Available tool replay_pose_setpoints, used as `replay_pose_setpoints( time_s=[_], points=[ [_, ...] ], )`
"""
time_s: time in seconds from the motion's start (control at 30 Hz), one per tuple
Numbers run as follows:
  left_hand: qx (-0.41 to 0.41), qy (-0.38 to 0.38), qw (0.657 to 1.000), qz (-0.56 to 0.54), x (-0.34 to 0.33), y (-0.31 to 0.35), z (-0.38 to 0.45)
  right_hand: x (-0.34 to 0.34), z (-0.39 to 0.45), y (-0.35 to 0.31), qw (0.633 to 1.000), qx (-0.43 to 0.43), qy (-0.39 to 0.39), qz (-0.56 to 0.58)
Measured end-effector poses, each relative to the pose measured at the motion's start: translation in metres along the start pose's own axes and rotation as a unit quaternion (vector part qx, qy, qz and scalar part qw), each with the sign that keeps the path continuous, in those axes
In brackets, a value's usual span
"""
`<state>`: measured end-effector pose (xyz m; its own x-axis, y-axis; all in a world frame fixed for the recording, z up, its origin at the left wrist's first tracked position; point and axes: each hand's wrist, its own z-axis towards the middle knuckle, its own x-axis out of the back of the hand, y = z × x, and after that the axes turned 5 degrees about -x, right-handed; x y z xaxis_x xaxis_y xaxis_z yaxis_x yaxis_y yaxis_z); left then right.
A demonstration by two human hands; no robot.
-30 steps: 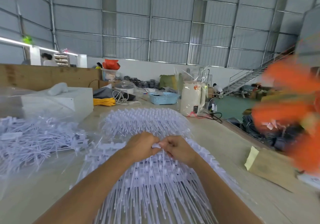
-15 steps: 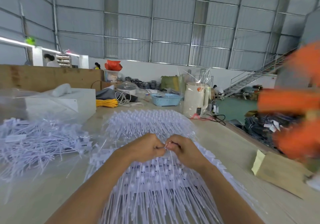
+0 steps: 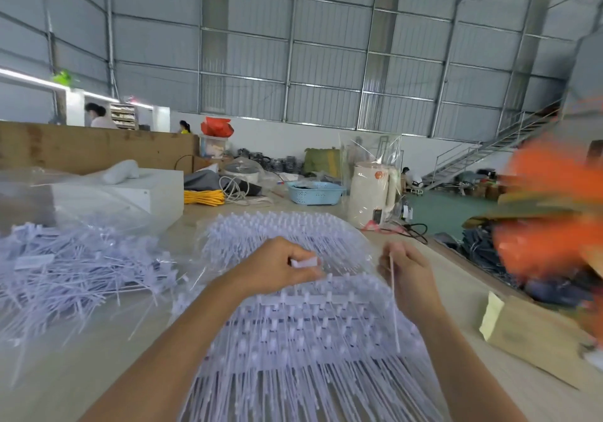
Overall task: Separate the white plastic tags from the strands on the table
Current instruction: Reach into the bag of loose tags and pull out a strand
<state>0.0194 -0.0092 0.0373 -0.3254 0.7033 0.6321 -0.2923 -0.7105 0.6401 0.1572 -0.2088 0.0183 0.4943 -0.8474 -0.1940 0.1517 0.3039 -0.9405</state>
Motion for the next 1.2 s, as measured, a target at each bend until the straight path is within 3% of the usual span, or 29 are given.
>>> replay_pose_setpoints(
  time_s=[0.1,0.17,0.27,0.43,0.53,0.67,0.77,0.87,1.07,1.2],
  points=[
    [0.038,-0.072,0.988,0.135,-0.017,-0.004,0.005,-0.034,-0.006,0.004,0.994,-0.056,-0.093,0.014],
    [0.034,-0.079,0.974,0.208,-0.018,-0.006,0.004,-0.045,-0.012,0.009,0.988,-0.068,-0.135,-0.005],
    [0.032,-0.062,0.968,0.239,-0.016,-0.006,0.004,-0.048,-0.018,0.02,0.981,-0.094,-0.163,-0.051],
    [0.037,-0.058,0.96,0.273,-0.021,0.001,0.003,-0.063,-0.027,0.024,0.967,-0.15,-0.203,-0.012],
    [0.027,-0.036,0.957,0.286,-0.024,0.005,0.003,-0.067,-0.028,0.021,0.968,-0.158,-0.197,-0.004],
    [0.014,-0.014,0.957,0.289,-0.029,0.008,0.001,-0.067,-0.03,0.021,0.958,-0.127,-0.253,-0.047],
    [-0.004,-0.014,0.981,0.195,-0.025,0.011,-0.001,-0.065,-0.031,0.022,0.966,-0.065,-0.228,-0.107],
    [-0.001,-0.018,0.986,0.168,-0.017,0.013,-0.003,-0.059,-0.026,0.021,0.979,-0.067,-0.178,-0.067],
    [-0.014,0.002,0.963,0.269,-0.014,0.014,0.002,-0.059,-0.024,0.019,0.985,-0.081,-0.144,-0.045],
    [-0.054,0.009,0.904,0.423,-0.017,0.016,0.003,-0.058,-0.023,0.017,0.981,-0.096,-0.156,-0.057]
  ],
)
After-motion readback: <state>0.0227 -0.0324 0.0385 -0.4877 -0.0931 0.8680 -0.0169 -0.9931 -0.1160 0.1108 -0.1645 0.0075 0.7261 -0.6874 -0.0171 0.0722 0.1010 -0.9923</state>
